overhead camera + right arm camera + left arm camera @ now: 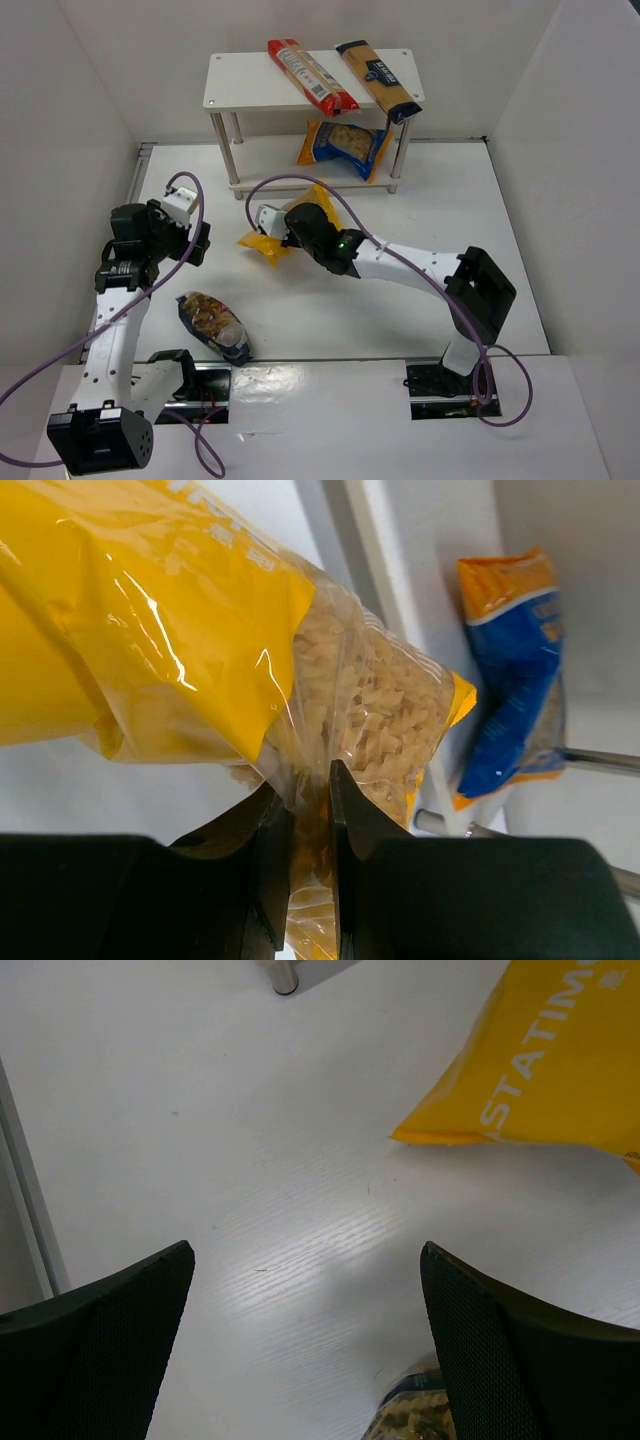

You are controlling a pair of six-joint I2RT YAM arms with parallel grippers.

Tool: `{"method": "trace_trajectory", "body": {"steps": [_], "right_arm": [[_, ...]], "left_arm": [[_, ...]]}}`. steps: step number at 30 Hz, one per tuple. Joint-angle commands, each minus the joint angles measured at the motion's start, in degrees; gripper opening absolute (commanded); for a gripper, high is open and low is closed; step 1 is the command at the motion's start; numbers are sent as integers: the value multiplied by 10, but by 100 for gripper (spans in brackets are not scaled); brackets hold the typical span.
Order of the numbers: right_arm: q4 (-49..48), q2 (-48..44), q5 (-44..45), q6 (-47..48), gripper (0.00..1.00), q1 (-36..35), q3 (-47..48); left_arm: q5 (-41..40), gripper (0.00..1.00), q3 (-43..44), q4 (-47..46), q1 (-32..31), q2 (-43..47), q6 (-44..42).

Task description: Place and organize the pasta boxes and bags onto the shelf

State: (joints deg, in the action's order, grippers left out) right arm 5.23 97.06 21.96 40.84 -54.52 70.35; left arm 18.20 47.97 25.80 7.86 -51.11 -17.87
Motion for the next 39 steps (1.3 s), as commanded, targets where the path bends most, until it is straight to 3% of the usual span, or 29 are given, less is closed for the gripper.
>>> {"method": "trace_trajectory", "body": {"steps": [1, 9, 18, 30, 35, 39], "right_arm": [[-138, -13, 68, 34, 0, -17, 33], [-196, -13, 104, 79, 0, -23, 23], [-171, -13, 102, 52, 0, -23, 34], [-331, 26, 154, 133, 0, -23, 23], [-336, 38, 154, 128, 0, -4, 51], [-268, 44, 136, 64, 0, 24, 97]], "left_arm": [[5, 99, 2, -5, 3, 9, -1], [0, 99, 2, -5, 3, 9, -1], [5, 99, 2, -5, 3, 9, -1], [5, 99, 2, -5, 3, 9, -1], [5, 99, 2, -5, 3, 9, -1], [5, 99, 2, -5, 3, 9, -1]]}}
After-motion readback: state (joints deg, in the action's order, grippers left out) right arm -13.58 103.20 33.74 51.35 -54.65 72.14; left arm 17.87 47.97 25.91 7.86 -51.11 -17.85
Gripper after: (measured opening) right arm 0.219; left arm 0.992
